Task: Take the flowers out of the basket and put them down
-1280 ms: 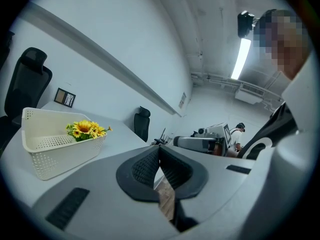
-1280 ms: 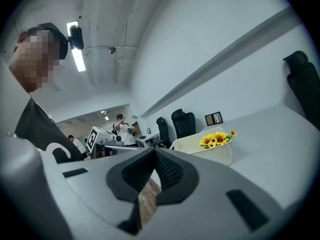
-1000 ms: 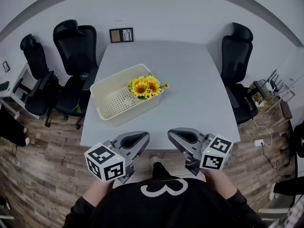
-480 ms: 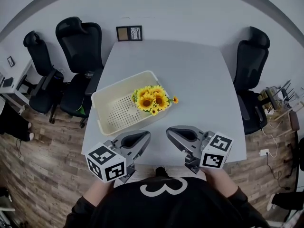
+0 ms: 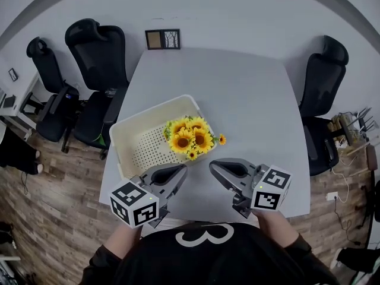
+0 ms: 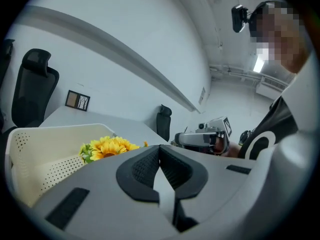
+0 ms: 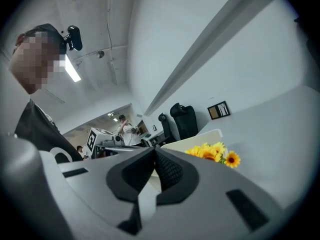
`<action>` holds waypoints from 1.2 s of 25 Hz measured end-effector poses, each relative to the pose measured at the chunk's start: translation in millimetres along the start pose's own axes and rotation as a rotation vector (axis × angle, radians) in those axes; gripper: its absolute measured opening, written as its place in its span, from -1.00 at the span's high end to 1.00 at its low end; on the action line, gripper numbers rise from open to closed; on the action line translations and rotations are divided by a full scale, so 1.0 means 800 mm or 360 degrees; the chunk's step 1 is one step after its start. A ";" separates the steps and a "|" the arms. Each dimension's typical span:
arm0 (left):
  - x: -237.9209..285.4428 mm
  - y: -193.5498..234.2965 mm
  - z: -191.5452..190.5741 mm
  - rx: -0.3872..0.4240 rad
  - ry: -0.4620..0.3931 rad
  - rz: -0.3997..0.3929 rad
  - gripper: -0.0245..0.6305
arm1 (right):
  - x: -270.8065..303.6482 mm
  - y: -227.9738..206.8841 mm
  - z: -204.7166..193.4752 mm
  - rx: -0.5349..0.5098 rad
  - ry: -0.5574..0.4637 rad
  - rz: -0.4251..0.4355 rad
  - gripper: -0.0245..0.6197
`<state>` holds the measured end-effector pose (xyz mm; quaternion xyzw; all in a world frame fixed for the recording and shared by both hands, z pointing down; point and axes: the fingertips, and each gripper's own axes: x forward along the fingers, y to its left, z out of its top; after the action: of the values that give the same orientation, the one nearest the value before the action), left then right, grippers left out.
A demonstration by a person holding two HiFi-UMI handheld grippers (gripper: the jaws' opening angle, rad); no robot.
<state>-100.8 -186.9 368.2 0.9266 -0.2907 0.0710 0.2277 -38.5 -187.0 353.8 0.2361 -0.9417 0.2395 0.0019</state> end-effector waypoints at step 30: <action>0.044 0.170 -0.008 0.0304 0.0273 0.0100 0.87 | 0.016 -0.092 0.008 0.0098 0.0060 -0.0047 0.90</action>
<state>-149.6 -301.1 434.7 0.9251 -0.2908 0.1844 0.1603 -16.5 -252.5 382.6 0.2453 -0.9301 0.2728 0.0160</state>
